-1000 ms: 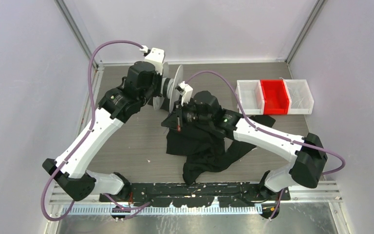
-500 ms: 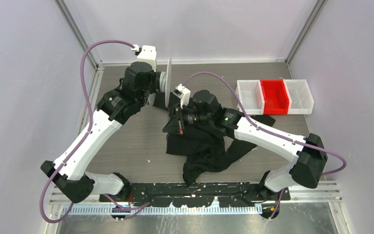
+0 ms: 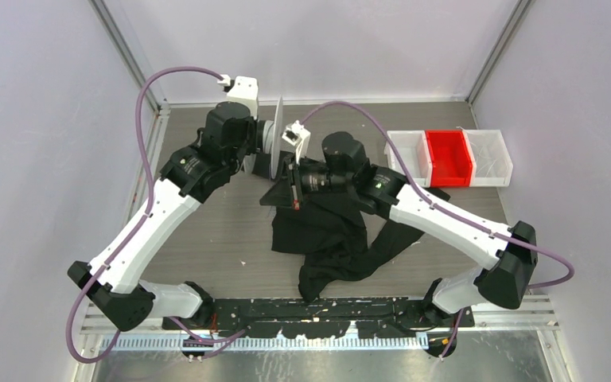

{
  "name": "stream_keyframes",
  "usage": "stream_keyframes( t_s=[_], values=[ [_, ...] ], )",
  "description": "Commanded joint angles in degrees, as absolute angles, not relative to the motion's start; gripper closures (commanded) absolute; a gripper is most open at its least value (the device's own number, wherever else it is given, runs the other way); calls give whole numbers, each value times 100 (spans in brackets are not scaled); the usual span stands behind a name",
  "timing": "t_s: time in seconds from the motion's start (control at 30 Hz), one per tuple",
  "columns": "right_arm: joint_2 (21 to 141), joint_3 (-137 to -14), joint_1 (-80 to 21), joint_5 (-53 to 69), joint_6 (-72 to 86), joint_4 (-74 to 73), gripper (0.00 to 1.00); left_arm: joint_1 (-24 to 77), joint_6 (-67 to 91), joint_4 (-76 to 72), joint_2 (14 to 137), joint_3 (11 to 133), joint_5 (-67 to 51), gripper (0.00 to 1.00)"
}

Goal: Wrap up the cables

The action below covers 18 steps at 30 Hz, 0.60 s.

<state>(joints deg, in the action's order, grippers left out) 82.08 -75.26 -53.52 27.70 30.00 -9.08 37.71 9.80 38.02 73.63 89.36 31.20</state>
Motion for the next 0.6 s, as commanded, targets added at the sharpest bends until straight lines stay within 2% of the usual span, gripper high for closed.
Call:
stream_keyframes(
  t_s=[0.0, 0.23, 0.57],
  values=[
    [8049, -8083, -5094, 3197, 2861, -620, 99, 3755, 902, 3484, 7261, 8944, 2903, 100],
    [8191, -8464, -4412, 3577, 2795, -588, 99, 3754, 488, 3606, 7192, 8814, 2076, 100],
    [8328, -9287, -3524, 5056, 1596, -2271, 99, 3719, -560, 4872, 7163, 9132, 299, 100]
  ],
)
